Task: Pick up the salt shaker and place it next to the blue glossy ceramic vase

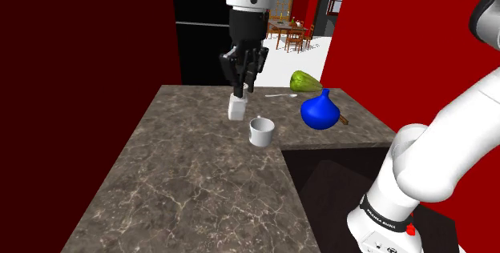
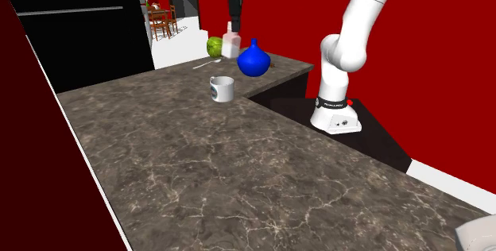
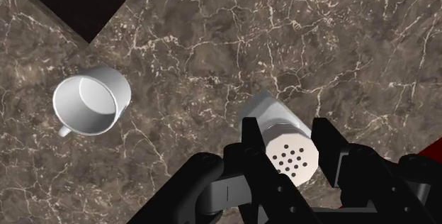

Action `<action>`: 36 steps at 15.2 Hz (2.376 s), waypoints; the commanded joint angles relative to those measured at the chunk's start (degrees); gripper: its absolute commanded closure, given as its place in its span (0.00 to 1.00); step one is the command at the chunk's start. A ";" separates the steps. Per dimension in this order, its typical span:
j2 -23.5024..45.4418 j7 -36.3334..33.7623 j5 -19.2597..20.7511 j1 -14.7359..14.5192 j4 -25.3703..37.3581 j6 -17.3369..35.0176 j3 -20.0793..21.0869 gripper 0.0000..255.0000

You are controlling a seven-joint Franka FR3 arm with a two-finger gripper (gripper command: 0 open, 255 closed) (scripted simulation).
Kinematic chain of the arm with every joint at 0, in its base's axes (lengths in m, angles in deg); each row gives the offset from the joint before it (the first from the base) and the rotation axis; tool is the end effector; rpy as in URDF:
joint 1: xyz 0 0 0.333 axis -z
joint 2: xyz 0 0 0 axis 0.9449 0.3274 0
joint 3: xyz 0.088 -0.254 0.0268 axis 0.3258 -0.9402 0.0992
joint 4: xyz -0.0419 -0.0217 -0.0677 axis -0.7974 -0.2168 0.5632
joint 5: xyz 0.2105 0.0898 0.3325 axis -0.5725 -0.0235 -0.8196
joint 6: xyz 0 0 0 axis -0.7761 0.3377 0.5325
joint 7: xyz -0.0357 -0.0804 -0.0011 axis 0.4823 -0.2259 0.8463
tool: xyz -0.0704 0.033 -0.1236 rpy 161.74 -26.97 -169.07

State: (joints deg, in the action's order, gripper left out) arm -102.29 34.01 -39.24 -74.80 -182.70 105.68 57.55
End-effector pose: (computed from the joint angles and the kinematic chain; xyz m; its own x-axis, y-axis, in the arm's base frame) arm 0.4171 0.2522 0.5473 1.0000 0.0040 0.0008 0.0040 -1.0000 -0.0009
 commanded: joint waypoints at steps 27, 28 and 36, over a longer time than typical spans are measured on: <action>-24.65 38.67 13.41 8.81 -19.88 -5.76 -32.77 1.00; -24.62 40.06 14.24 9.18 -19.68 -5.81 -34.02 1.00; -22.04 51.35 20.31 11.56 -15.94 -5.48 -44.23 1.00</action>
State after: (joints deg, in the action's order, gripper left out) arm -124.70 83.88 -19.64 -63.48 -199.38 100.40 14.51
